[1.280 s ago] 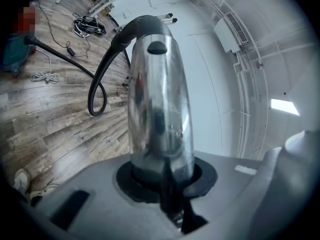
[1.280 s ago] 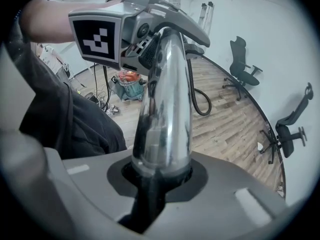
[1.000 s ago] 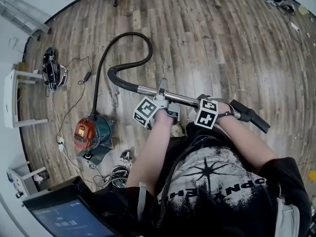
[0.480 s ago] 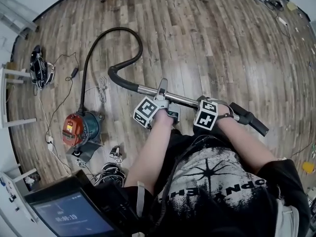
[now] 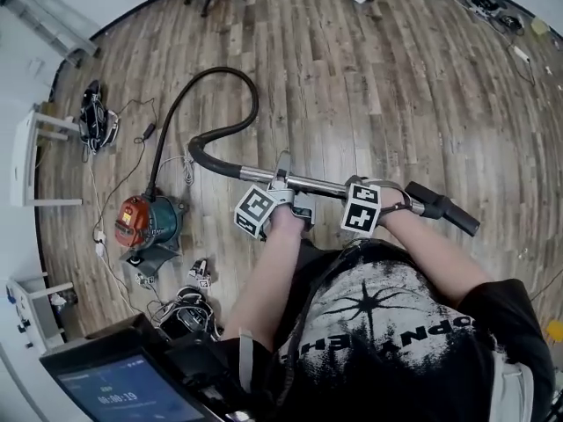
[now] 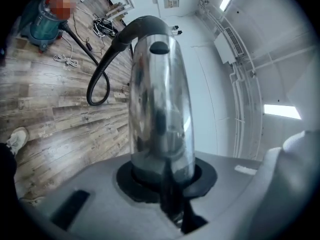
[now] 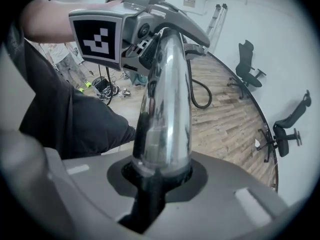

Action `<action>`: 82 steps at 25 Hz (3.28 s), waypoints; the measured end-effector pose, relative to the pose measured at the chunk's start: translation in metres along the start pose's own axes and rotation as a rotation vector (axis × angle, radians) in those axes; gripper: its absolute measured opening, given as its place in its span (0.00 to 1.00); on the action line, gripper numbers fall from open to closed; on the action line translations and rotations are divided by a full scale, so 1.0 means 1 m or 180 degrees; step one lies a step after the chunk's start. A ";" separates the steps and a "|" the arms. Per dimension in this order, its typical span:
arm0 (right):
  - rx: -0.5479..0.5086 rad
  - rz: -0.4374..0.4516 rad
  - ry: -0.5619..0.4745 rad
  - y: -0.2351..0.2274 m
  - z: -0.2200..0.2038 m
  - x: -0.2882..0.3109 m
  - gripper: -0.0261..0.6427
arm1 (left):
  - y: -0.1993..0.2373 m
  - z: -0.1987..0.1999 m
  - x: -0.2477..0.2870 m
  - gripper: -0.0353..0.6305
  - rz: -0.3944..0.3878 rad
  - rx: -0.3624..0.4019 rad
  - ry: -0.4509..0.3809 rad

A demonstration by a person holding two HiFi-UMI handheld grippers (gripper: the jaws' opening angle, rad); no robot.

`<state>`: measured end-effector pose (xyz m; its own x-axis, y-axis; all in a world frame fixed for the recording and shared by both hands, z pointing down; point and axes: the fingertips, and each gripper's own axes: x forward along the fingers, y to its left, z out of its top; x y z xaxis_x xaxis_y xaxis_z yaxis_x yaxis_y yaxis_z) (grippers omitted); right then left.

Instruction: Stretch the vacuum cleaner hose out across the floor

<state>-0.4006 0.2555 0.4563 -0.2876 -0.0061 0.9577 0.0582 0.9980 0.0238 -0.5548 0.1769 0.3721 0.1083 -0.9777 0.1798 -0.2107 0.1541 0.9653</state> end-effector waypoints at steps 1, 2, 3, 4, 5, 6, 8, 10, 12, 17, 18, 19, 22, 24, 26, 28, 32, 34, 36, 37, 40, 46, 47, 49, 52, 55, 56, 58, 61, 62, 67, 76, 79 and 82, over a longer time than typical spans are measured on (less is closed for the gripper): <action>0.0013 0.0010 -0.0009 0.000 -0.017 -0.001 0.15 | 0.000 -0.018 0.005 0.15 0.0015 0.0012 0.0038; 0.0044 0.0026 -0.0020 0.000 -0.035 -0.001 0.15 | 0.001 -0.036 0.012 0.14 0.0038 0.0027 0.0088; 0.0083 0.0042 -0.0029 -0.001 -0.054 -0.001 0.15 | 0.002 -0.056 0.020 0.14 0.0059 0.0043 0.0142; 0.0127 0.0047 -0.0033 -0.004 -0.074 -0.002 0.15 | 0.002 -0.076 0.029 0.14 0.0069 0.0054 0.0198; 0.0175 0.0041 -0.0032 -0.008 -0.093 -0.004 0.15 | 0.000 -0.095 0.040 0.14 0.0068 0.0063 0.0257; 0.0231 0.0028 -0.0032 -0.013 -0.108 -0.007 0.15 | -0.004 -0.110 0.050 0.14 0.0063 0.0080 0.0319; 0.0356 0.0003 -0.0053 -0.019 -0.123 -0.014 0.15 | -0.013 -0.127 0.064 0.14 0.0064 0.0136 0.0443; 0.0478 -0.0016 -0.0074 -0.018 -0.127 -0.020 0.15 | -0.020 -0.136 0.069 0.14 0.0070 0.0179 0.0558; 0.0579 -0.0032 -0.0072 -0.014 -0.130 -0.022 0.15 | -0.022 -0.142 0.071 0.14 0.0066 0.0188 0.0660; 0.0730 -0.0048 0.0034 -0.032 -0.130 -0.011 0.15 | -0.012 -0.140 0.098 0.14 0.0009 0.0126 0.0834; 0.0748 -0.0023 0.0083 -0.034 -0.132 -0.007 0.15 | -0.007 -0.141 0.102 0.15 0.0015 0.0074 0.0866; 0.0761 -0.0011 0.0131 -0.035 -0.134 -0.004 0.15 | -0.001 -0.141 0.105 0.15 0.0019 0.0025 0.0892; 0.0759 -0.0070 0.0242 -0.056 -0.134 -0.005 0.15 | 0.002 -0.137 0.125 0.15 -0.0027 -0.0074 0.0910; 0.0746 -0.0090 0.0275 -0.071 -0.132 -0.007 0.15 | 0.001 -0.131 0.138 0.15 -0.0047 -0.0101 0.0901; 0.0720 -0.0072 0.0280 -0.080 -0.128 -0.005 0.15 | 0.000 -0.125 0.145 0.15 -0.0040 -0.0108 0.0872; 0.0663 -0.0039 0.0261 -0.087 -0.126 -0.006 0.15 | -0.002 -0.120 0.148 0.15 -0.0036 -0.0100 0.0808; 0.0440 0.0059 0.0257 -0.102 -0.132 -0.011 0.15 | -0.006 -0.117 0.153 0.15 0.0017 -0.0154 0.0579; 0.0286 0.0152 0.0254 -0.109 -0.137 -0.013 0.15 | -0.005 -0.115 0.154 0.15 0.0098 -0.0195 0.0418; 0.0138 0.0251 0.0227 -0.119 -0.145 -0.015 0.15 | -0.006 -0.119 0.158 0.15 0.0185 -0.0217 0.0259; 0.0061 0.0293 0.0210 -0.125 -0.153 -0.017 0.15 | -0.008 -0.124 0.161 0.15 0.0224 -0.0224 0.0175; -0.0224 0.0406 0.0171 -0.146 -0.186 -0.021 0.15 | -0.015 -0.147 0.174 0.15 0.0301 -0.0236 -0.0091; -0.0644 0.0608 0.0031 -0.159 -0.228 -0.038 0.15 | -0.028 -0.182 0.170 0.14 0.0437 -0.0183 -0.0590; -0.0696 0.0663 0.0009 -0.155 -0.234 -0.040 0.16 | -0.029 -0.190 0.165 0.14 0.0463 -0.0184 -0.0641; -0.0797 0.0767 0.0003 -0.143 -0.247 -0.038 0.16 | -0.024 -0.204 0.154 0.14 0.0529 -0.0220 -0.0727; -0.0931 0.0903 0.0029 -0.136 -0.256 -0.028 0.16 | -0.007 -0.213 0.144 0.14 0.0660 -0.0295 -0.0864; -0.0997 0.1022 0.0048 -0.126 -0.262 -0.027 0.16 | -0.002 -0.217 0.135 0.14 0.0751 -0.0308 -0.0955; -0.1021 0.1046 0.0058 -0.122 -0.264 -0.028 0.17 | -0.004 -0.219 0.132 0.14 0.0767 -0.0297 -0.0973; -0.1081 0.1053 0.0071 -0.115 -0.268 -0.033 0.17 | -0.009 -0.223 0.125 0.14 0.0764 -0.0274 -0.1000; -0.1145 0.0968 0.0014 -0.104 -0.270 -0.042 0.17 | -0.021 -0.230 0.109 0.14 0.0694 -0.0230 -0.1057; -0.1158 0.0934 -0.0017 -0.102 -0.270 -0.045 0.17 | -0.026 -0.232 0.105 0.14 0.0662 -0.0207 -0.1080; -0.1217 0.0760 -0.0142 -0.079 -0.293 -0.059 0.17 | -0.045 -0.261 0.080 0.14 0.0481 -0.0078 -0.1176; -0.1247 0.0528 -0.0051 -0.017 -0.347 -0.103 0.17 | -0.072 -0.333 0.019 0.14 0.0232 -0.0146 -0.1192; -0.1284 0.0448 0.0002 -0.007 -0.367 -0.114 0.17 | -0.077 -0.356 0.009 0.14 0.0152 -0.0214 -0.1220; -0.1313 0.0462 0.0051 -0.001 -0.386 -0.123 0.17 | -0.082 -0.375 0.005 0.14 0.0146 -0.0232 -0.1231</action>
<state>0.0036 0.2315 0.4492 -0.2335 0.1282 0.9639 0.4749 0.8800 -0.0020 -0.1724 0.2130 0.3645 -0.2764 -0.9490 0.1519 -0.1358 0.1950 0.9714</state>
